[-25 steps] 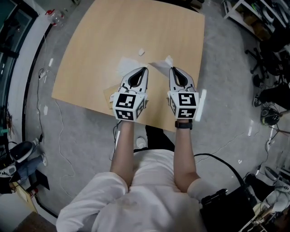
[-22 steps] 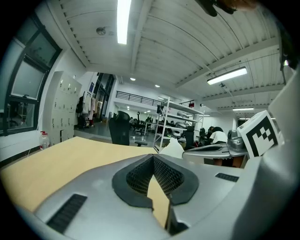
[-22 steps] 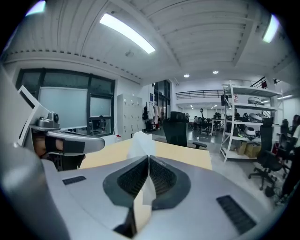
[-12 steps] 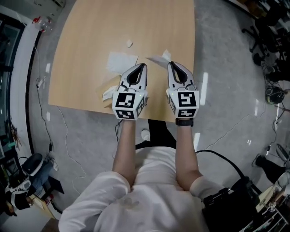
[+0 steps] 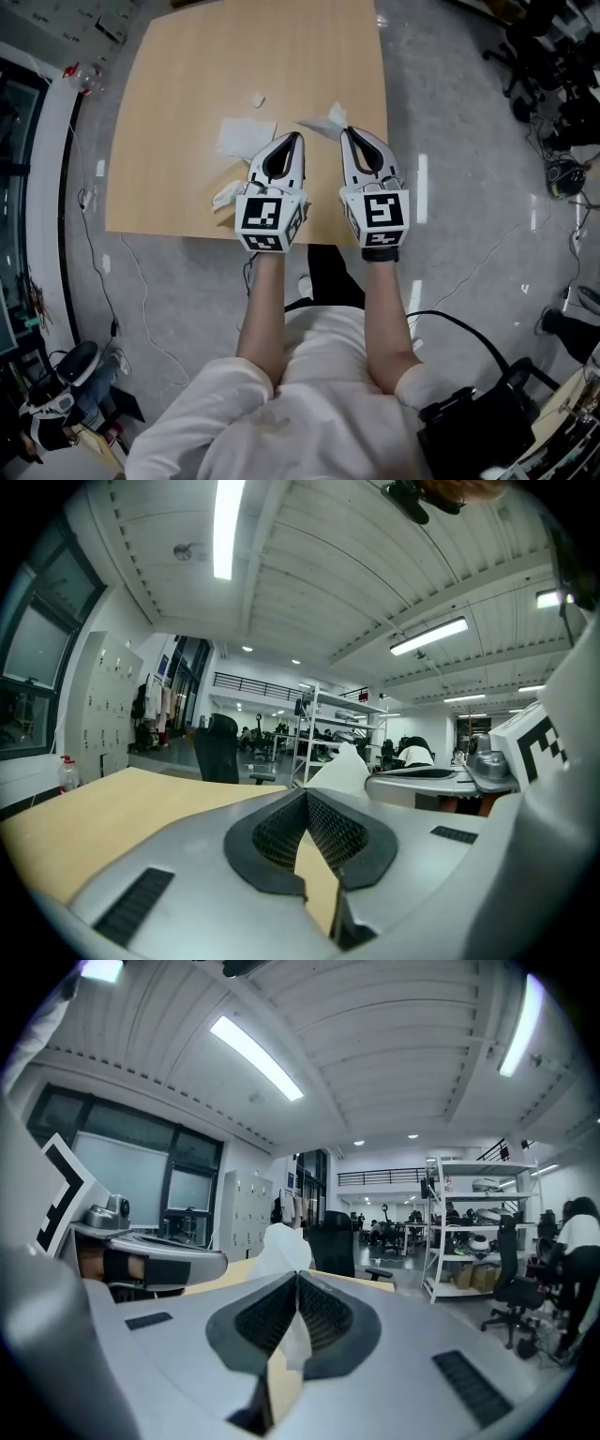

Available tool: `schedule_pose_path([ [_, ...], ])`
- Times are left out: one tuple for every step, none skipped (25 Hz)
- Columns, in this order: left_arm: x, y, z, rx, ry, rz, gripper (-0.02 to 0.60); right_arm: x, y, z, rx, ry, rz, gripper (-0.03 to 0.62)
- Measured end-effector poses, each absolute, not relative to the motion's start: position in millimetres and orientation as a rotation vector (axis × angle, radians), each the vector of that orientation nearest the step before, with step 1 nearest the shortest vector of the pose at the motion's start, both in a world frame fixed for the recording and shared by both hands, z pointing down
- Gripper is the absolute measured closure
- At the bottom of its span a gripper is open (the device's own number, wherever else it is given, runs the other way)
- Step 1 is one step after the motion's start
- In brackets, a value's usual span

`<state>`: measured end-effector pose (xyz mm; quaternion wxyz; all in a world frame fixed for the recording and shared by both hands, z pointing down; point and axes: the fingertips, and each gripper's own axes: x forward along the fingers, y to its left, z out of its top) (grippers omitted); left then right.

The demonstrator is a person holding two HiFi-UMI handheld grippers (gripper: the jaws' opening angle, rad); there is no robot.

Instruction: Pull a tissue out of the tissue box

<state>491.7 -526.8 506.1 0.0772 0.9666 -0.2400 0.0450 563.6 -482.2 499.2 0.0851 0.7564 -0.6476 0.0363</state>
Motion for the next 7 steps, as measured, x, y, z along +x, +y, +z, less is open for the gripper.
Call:
schedule_pose_path([
  [490,-524,504,2.899,-0.725,0.123,0.58,561,-479,496,2.261,-1.924,0.097,0.582],
  [487,-521,502,2.901,-0.73,0.112,0.58,558,-475,494,2.264,-1.921,0.087,0.582],
  [484,-517,499,2.902,-0.736,0.103,0.58,556,-471,491,2.261,-1.921,0.079,0.582],
  [481,-513,497,2.904,-0.739,0.096,0.58,552,-467,489,2.256,-1.923,0.073,0.582],
  [477,-508,494,2.906,-0.741,0.092,0.58,549,-462,487,2.251,-1.923,0.07,0.582],
  [473,-503,492,2.908,-0.742,0.089,0.58,546,-457,485,2.247,-1.923,0.069,0.582],
  [468,-497,489,2.91,-0.743,0.087,0.58,542,-452,483,2.243,-1.922,0.069,0.582],
])
